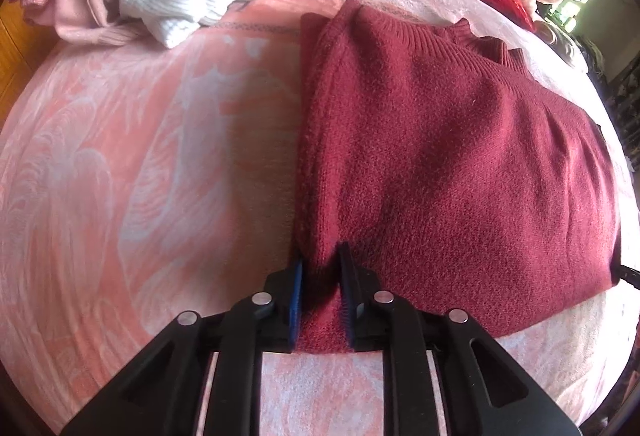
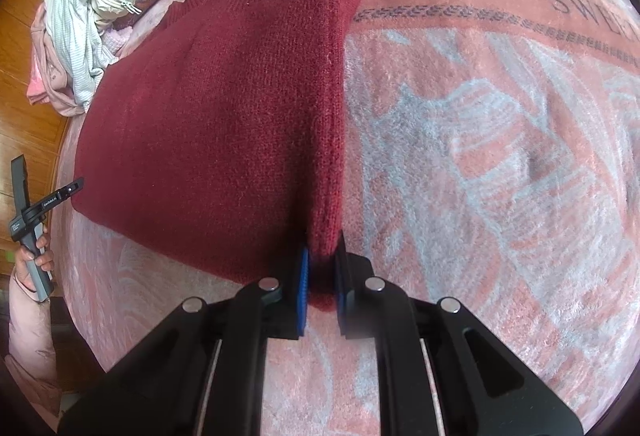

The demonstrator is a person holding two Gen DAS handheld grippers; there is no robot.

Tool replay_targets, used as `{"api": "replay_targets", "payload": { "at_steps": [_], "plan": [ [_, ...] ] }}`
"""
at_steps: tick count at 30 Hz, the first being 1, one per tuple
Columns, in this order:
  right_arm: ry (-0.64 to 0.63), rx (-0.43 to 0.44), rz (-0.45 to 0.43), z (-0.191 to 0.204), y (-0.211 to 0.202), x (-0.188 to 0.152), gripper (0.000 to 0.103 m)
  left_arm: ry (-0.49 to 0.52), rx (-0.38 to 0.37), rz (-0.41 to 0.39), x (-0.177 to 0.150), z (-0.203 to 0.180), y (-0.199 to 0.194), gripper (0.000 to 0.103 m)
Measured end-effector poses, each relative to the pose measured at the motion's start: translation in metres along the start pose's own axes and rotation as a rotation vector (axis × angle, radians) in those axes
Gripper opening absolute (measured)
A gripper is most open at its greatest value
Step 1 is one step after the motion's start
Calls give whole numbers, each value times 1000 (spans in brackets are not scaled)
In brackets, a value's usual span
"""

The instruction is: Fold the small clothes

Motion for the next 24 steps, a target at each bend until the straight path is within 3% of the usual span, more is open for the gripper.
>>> {"api": "replay_targets", "payload": {
  "at_steps": [4,9,11,18,24],
  "plan": [
    [10,-16,3,0,0,2,14,-18,17,-5,-1,4,-1,31],
    [-27,-46,-58,14,-24,1,27,-24,55,-39,-12,-10,-27,57],
    [-27,-40,-75,18,-34,-1,35,3,79,-61,-18,-21,-39,58],
    [-20,-48,-92,21,-51,-4,36,76,50,-112,-32,-66,-79,58],
    [-12,-70,-86,15,-50,1,48,118,20,-126,-36,-87,-92,59]
  ]
}}
Point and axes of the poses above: each gripper's, at about its wrist camera, not at the fingertips, and y roughly the way its jaws point, z to its left, x to its top, the point moved 4 cm from there along y, roughly the way its jaws point, and after that the axes turned 10 degrees about -x, right-handed, at the moved point
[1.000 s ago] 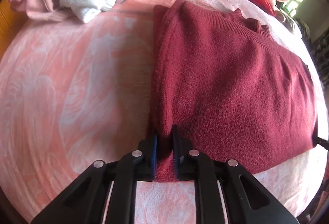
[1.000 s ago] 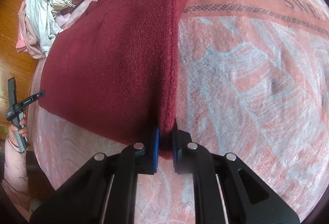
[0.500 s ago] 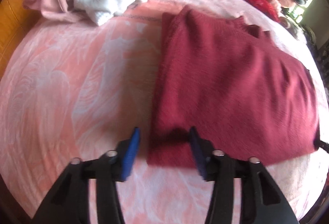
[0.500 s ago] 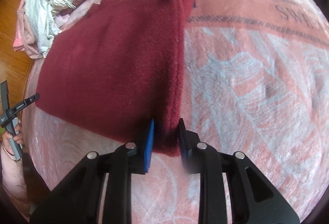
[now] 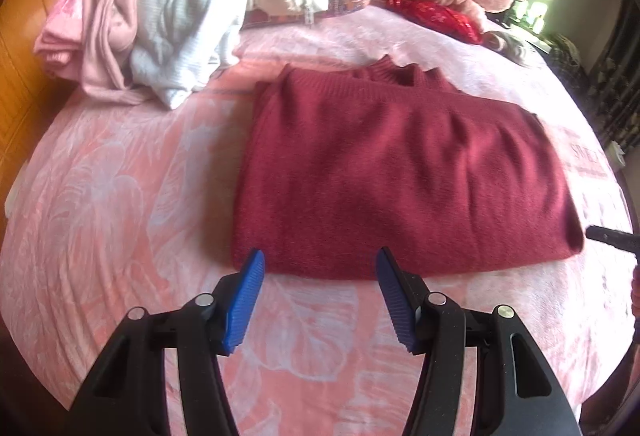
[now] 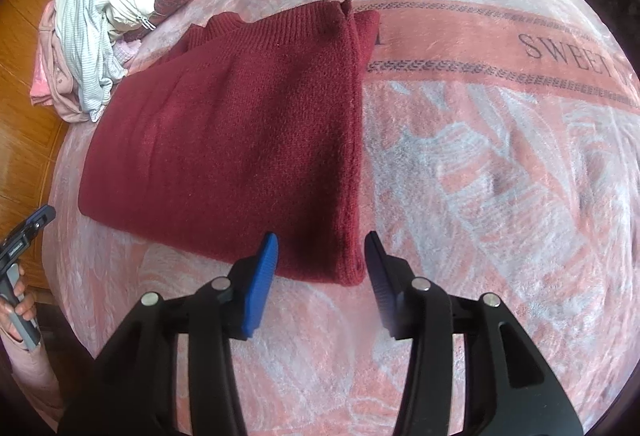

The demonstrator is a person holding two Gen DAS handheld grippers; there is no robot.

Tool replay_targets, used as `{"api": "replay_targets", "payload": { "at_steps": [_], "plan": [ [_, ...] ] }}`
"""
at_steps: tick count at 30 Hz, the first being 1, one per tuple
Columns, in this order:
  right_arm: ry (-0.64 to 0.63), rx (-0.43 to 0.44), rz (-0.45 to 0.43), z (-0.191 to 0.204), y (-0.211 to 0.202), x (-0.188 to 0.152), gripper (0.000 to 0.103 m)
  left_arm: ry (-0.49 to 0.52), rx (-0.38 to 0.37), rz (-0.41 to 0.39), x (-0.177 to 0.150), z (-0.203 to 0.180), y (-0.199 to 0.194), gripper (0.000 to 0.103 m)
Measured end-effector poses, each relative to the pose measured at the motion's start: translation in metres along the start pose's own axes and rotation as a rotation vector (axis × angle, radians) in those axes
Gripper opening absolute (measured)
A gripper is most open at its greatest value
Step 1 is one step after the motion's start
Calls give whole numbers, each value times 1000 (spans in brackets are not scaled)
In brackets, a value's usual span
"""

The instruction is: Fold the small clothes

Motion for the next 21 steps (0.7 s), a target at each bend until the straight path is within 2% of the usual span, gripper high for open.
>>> {"api": "replay_targets", "payload": {
  "at_steps": [5,14,21],
  "plan": [
    [-4,-9,16,2,11,4,56,22,-1,-4,-1,-6,6,59],
    [19,-14,82,2,51,3,57,17,10,-1,-3,2,20,59],
    [6,-27,85,4,54,3,57,3,15,24,-2,15,40,59]
  ]
}}
Point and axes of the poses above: each gripper's, at about its wrist camera, not at the fingertips, and y roughly the way its jaws point, z to its left, x to its top, the point moved 4 cm from there along y, roughly the way its jaws point, and after that the axes turned 10 degrees about -x, right-handed, at the moved point
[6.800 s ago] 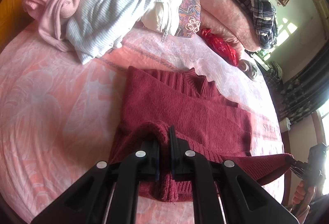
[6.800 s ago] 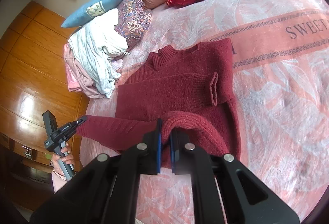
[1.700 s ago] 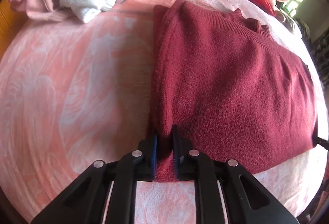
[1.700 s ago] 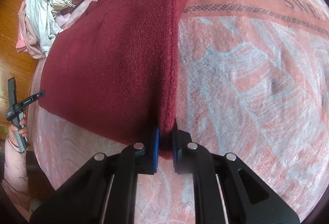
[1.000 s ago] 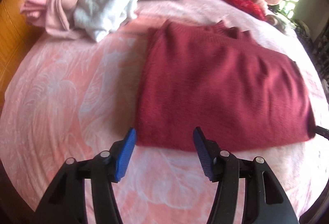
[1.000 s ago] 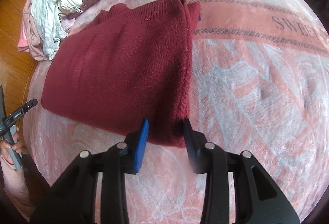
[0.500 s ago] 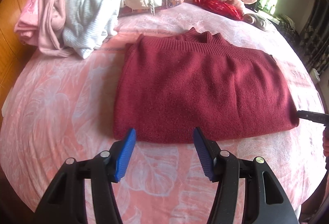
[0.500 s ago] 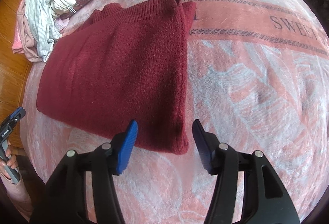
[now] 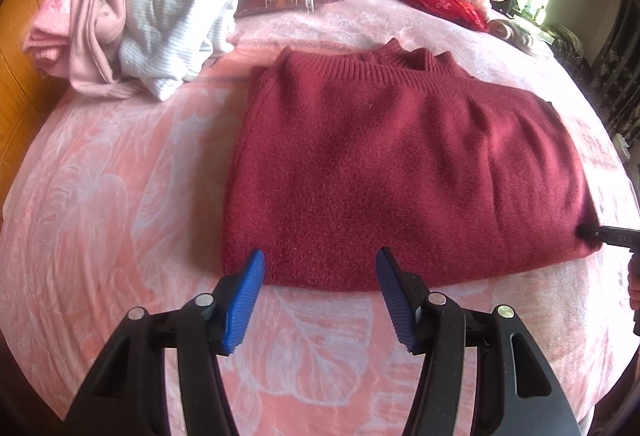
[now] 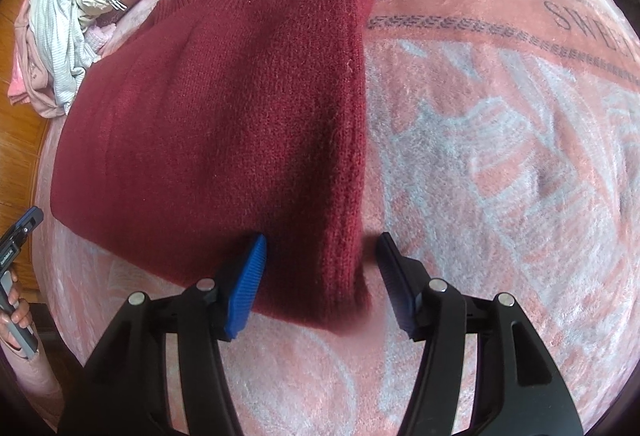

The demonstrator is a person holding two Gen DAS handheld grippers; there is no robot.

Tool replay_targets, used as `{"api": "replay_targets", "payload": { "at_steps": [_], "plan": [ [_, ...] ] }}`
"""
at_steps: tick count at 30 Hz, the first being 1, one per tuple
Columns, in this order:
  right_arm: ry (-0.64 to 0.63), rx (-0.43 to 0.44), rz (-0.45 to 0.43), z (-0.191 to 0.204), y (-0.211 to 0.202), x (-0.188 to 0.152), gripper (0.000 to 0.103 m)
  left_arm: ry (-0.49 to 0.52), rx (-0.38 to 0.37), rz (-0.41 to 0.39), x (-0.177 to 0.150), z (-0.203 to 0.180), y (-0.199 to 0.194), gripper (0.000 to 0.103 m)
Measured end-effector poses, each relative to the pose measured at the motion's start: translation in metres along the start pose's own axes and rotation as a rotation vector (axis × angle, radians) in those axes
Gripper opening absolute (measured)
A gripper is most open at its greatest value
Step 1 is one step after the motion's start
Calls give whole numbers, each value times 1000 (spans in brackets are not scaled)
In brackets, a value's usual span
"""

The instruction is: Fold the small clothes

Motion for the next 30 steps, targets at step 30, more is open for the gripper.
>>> {"api": "replay_targets", "payload": {
  "at_steps": [30],
  "plan": [
    [12,11,30,6,11,7,22,-6,-39,108,28,39,78,69]
  ]
}}
Point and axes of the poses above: each gripper's, at about its wrist camera, not at the fingertips, and y roughly the way its jaws point, z to its left, x to its top, the point moved 4 cm from there along y, roughly the way its jaws point, and after that the axes turned 10 degrees about -x, right-handed, at the moved point
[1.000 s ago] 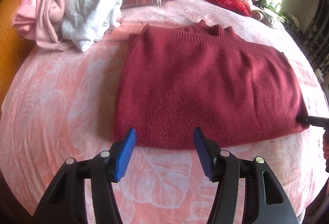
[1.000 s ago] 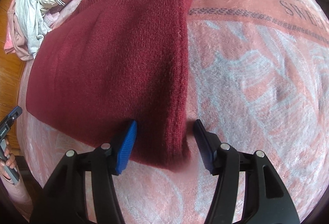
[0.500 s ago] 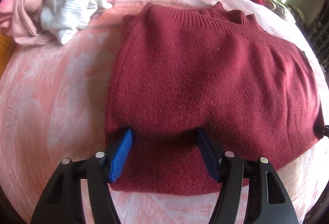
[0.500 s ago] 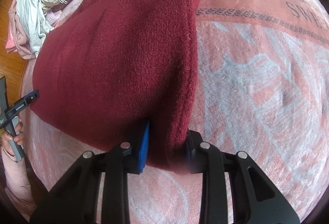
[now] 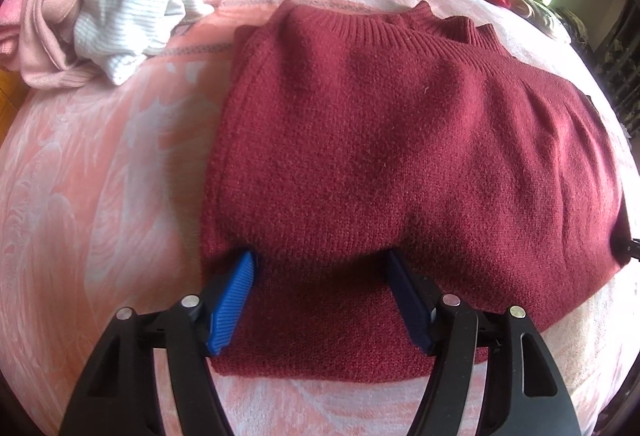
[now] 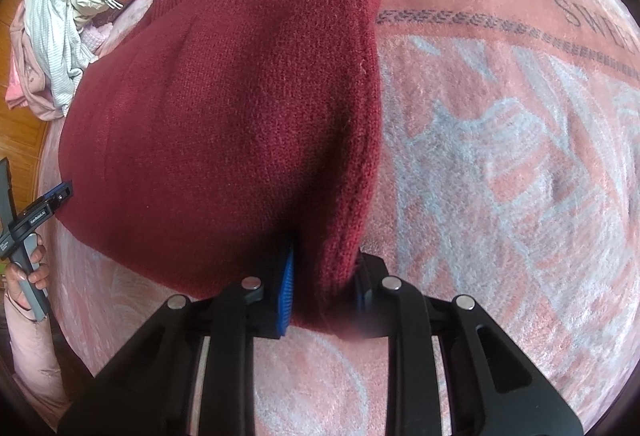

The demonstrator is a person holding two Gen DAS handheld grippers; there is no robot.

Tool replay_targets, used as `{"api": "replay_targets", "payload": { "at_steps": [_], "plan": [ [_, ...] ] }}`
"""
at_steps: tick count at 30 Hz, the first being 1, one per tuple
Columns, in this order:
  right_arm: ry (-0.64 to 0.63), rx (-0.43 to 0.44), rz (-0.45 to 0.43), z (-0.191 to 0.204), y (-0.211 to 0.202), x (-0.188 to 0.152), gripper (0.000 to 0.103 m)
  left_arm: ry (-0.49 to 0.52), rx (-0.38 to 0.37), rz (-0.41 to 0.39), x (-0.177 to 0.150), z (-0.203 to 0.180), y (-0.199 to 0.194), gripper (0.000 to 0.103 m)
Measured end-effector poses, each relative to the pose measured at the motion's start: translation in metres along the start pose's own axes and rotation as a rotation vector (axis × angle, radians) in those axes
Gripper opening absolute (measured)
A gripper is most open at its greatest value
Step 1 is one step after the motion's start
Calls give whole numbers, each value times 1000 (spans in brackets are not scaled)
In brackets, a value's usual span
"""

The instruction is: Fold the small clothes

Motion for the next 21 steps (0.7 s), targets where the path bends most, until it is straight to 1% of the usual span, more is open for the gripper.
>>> {"api": "replay_targets", "payload": {
  "at_steps": [6,9,11,14,21],
  "plan": [
    [-5,-41,3,7,3,3,22,-9,0,9,1,-1,2,69],
    [21,-47,10,10,4,6,22,-13,0,12,1,-1,3,70],
    [50,-40,23,9,3,8,17,-13,1,16,1,-1,3,70],
    [72,-41,39,10,-6,12,12,-11,-1,24,2,-1,4,70],
    [45,-110,43,34,-30,26,11,-9,-3,26,2,-2,4,71]
  ]
}}
Point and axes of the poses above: each gripper's, at about its wrist camera, not at the fingertips, and y roughly the way its jaws point, z to its left, x to its top, the point moved 4 cm from there along y, roughly the way its jaws point, and after that the axes turned 10 degrees about -x, right-handed, at the moved point
